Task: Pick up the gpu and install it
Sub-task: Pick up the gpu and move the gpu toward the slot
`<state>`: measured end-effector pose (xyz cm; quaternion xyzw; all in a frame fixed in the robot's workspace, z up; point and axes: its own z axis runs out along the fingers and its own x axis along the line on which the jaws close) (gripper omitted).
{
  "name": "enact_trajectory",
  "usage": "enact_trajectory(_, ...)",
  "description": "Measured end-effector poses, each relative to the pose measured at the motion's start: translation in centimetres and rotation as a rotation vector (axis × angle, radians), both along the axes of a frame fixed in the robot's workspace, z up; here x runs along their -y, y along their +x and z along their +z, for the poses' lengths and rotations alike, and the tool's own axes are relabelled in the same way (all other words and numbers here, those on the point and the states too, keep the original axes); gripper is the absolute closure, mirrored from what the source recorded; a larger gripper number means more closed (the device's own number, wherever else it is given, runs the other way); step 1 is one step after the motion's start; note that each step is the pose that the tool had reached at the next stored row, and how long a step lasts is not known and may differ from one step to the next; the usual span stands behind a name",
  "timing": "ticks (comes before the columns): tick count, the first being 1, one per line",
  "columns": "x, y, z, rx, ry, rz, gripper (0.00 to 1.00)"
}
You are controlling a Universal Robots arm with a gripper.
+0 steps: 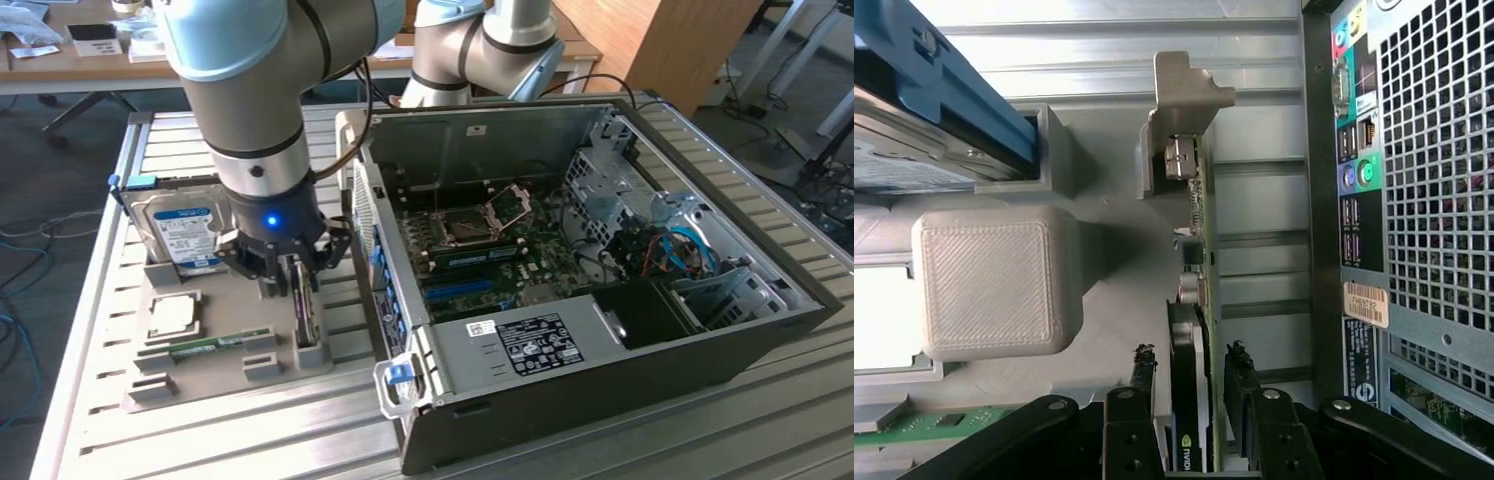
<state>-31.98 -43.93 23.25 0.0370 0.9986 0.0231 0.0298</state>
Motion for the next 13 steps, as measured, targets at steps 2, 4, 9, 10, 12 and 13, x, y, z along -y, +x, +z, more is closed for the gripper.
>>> enact_trajectory(2, 0.02, 0.04, 0.00, -0.0003, 0.0001, 0.000, 0.58)
enact_trajectory(4, 0.09, 0.05, 0.00, -0.0003, 0.0001, 0.000, 0.58)
enact_trajectory(9, 0.23, 0.04, 0.00, -0.0003, 0.0001, 0.000, 0.58)
enact_trajectory(10, 0.23, 0.03, -0.02, -0.0001, 0.0002, 0.000, 0.58)
enact_trajectory(12, 0.24, 0.02, -0.03, -0.0004, 0.0000, 0.000, 0.58)
enact_trajectory(13, 0.24, 0.01, -0.04, -0.0005, -0.0001, 0.000, 0.58)
